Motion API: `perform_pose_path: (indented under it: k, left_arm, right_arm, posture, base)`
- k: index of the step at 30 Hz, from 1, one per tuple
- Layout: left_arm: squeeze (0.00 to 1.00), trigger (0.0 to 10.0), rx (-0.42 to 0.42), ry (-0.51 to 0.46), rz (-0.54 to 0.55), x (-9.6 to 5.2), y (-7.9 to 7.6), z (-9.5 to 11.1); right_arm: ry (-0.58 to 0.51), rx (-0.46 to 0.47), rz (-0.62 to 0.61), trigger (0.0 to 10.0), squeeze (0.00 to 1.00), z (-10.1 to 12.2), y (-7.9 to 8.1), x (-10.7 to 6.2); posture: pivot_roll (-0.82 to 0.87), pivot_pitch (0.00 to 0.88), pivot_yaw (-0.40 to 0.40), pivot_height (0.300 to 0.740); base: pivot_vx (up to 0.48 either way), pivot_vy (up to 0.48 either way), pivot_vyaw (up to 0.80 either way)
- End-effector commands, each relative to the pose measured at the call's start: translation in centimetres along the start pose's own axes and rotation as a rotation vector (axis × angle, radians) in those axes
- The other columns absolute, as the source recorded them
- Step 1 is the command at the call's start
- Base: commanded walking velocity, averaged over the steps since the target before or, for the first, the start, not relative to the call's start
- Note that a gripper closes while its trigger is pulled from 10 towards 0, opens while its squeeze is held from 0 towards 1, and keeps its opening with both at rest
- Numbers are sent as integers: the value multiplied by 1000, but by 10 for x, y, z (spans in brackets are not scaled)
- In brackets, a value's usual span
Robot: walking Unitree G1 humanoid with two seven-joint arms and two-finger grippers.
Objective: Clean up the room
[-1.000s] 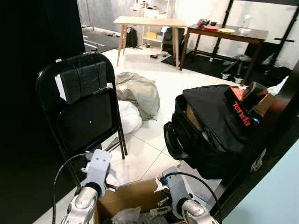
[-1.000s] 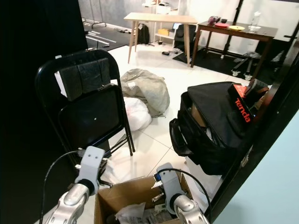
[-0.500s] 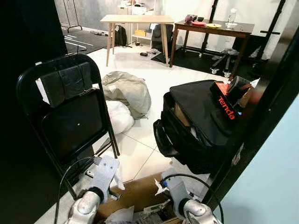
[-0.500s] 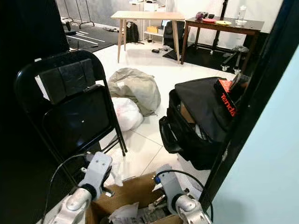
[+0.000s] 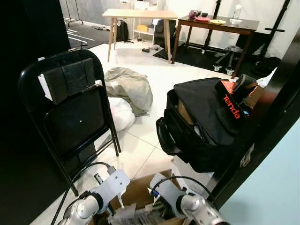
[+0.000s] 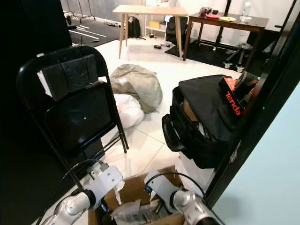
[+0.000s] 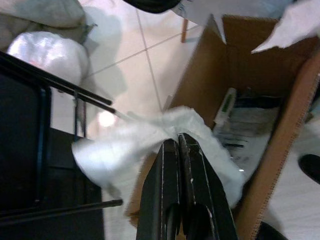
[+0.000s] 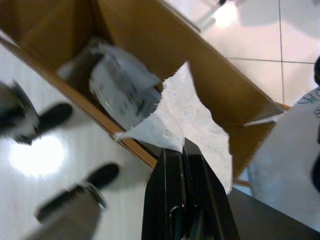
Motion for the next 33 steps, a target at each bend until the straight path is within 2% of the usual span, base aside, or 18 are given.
perform_pose_path:
  k: [1, 2, 4, 5, 7, 10, 12, 15, 21, 27, 33]
  left_arm:
    - [0, 10000, 21, 32, -23, -3, -5, -10]
    - [0, 10000, 15, 34, -17, -3, -6, -11]
    - [0, 10000, 12, 34, -16, -3, -7, -12]
    - [0, 10000, 18, 29, -7, -2, -8, -13]
    - [0, 10000, 25, 23, -3, -2, -8, -13]
    - [0, 10000, 28, 15, 12, 1, -7, -11]
    - [0, 10000, 26, 17, 18, 3, -6, -11]
    - [0, 10000, 6, 27, 33, 5, -4, -13]
    - [0, 10000, 31, 32, 60, 10, 0, -13]
    - [0, 10000, 70, 21, 64, 13, -5, -14]
    - [0, 10000, 72, 22, 62, 13, -8, -16]
  right_arm:
    - [39, -48, 17, 10000, 0, -10, 2, -1]
    - [41, -53, 9, 10000, 0, -10, -2, -2]
    - [38, -55, 4, 10000, 0, -9, -6, -2]
    - [29, -65, -1, 10000, 0, -6, -10, -2]
    - [22, -77, -2, 10000, 0, -3, -12, -2]
    - [0, -108, 6, 10000, 0, 3, -15, -1]
    - [-8, -123, 9, 10000, 0, 5, -15, -1]
    - [-22, -140, -2, 10000, 0, 10, -17, 0]
    - [-59, -139, -40, 10000, 0, 22, -21, 3]
    - [-70, -191, -24, 10000, 0, 25, -11, 7]
    - [-63, -212, -32, 10000, 0, 23, -10, 8]
  posture:
    - [-27, 174, -74, 740]
    - [-40, 220, -87, 740]
    - [-43, 240, -92, 740]
    - [-50, 280, -106, 740]
    - [-50, 290, -109, 740]
    - [-55, 361, -125, 740]
    - [-57, 376, -126, 740]
    - [-57, 391, -124, 740]
    - [-55, 401, -120, 740]
    - [-57, 405, -118, 740]
    - [-61, 410, -118, 740]
  base:
    - [0, 0, 0]
    - [0, 0, 0]
    - [0, 0, 0]
    - [0, 0, 0]
    - [0, 0, 0]
    - [0, 0, 0]
    - [0, 0, 0]
    - [0, 0, 0]
    - [0, 0, 0]
    - [0, 0, 0]
    - [0, 0, 0]
Point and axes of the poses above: a point about 5 cm out from each wrist's last joint towards the gripper, its own x axis pointing out of the wrist towards the gripper, its own z axis along the axis of the wrist's last joint, y = z × x, the point moved 5 cm from there along x, pointing out of the wrist towards the gripper, and after that the axes turned 2 degrees about -x, right-handed, at the moved point
